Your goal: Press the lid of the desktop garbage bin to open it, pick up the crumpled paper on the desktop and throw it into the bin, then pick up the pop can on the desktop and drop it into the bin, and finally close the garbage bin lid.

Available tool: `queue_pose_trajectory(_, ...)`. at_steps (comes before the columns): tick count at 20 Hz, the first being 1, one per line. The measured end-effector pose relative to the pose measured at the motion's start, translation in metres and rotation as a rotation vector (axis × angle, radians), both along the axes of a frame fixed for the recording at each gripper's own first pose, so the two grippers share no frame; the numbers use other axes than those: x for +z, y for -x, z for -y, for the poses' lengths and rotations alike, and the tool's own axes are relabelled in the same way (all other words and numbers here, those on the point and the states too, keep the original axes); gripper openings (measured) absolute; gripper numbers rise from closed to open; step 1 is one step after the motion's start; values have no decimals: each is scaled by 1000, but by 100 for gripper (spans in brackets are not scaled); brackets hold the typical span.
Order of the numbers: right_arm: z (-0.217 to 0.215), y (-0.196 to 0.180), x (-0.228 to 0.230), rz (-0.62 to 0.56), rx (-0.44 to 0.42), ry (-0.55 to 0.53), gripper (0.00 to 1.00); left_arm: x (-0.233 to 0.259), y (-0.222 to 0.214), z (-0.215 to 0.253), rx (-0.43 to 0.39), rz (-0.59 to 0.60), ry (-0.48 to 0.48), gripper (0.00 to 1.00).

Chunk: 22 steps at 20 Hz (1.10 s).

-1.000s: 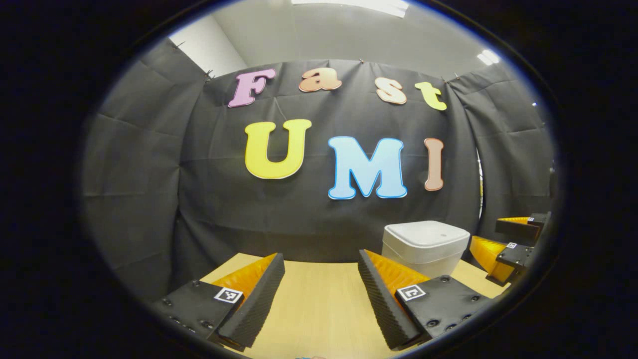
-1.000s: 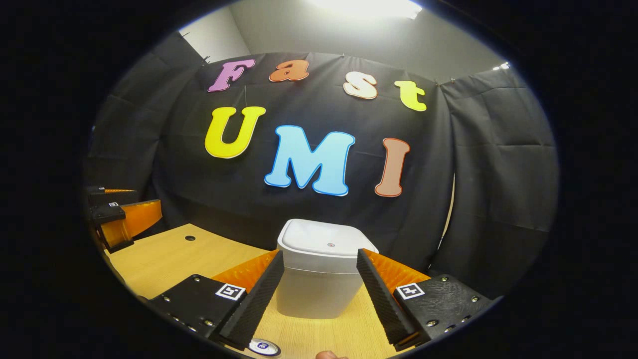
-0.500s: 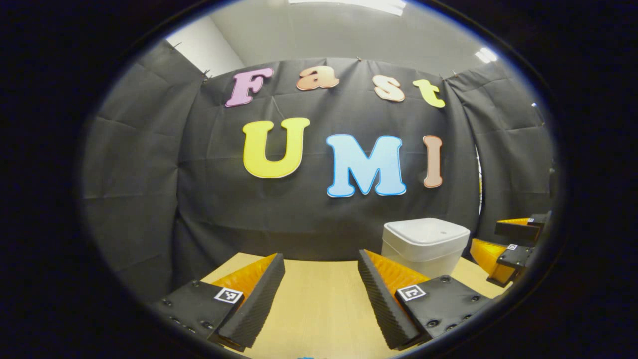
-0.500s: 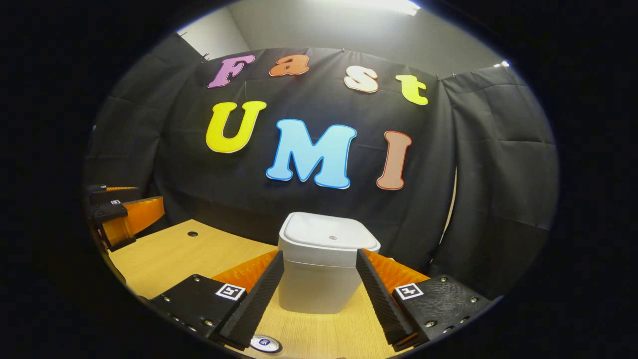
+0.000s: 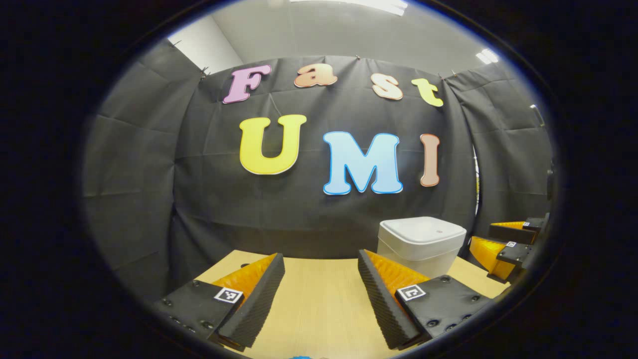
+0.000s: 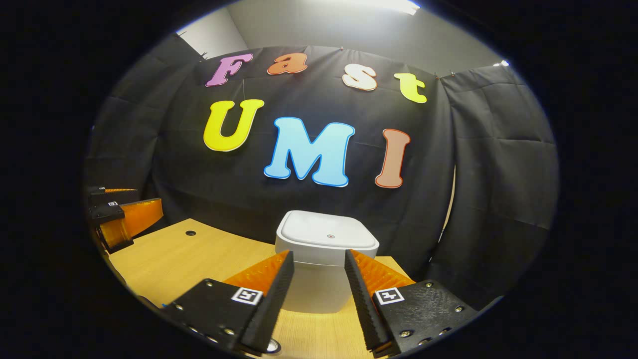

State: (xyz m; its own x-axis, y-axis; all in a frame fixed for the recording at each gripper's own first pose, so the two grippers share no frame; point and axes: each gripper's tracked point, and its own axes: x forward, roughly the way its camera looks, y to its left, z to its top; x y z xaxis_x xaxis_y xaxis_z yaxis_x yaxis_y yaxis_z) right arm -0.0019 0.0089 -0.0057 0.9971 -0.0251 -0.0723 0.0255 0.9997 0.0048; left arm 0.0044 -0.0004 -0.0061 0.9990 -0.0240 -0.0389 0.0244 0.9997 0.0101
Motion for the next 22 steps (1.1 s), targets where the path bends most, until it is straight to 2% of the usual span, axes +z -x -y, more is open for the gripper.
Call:
queue_pose_trajectory(1, 10, 1, -1, 1, -11, 2, 56, -1, 0, 1, -5, -3, 1, 98)
queue_pose_trajectory(5, 17, 1, -7, -13, -51, -8, 25, 0, 1, 1, -4, -3, 0, 98)
queue_pose_trajectory(9, 16, -1, -16, -36, -33, -62, 8, 1, 2, 3, -8, 0, -5, 98)
queue_pose_trajectory(12, 18, 0, -19, -36, -16, -96, 5, 2, 2, 6, -11, 5, -5, 96)
queue_pose_trajectory(13, 16, -2, -19, -38, -5, -111, 2, 2, 3, 5, -11, 5, -4, 98)
queue_pose_trajectory(19, 17, -12, -14, -16, 27, -99, 1, 3, 2, 9, -8, 7, -7, 98)
queue_pose_trajectory(22, 16, -25, -8, 6, 46, -142, 2, 4, 4, 12, -2, 12, -11, 98)
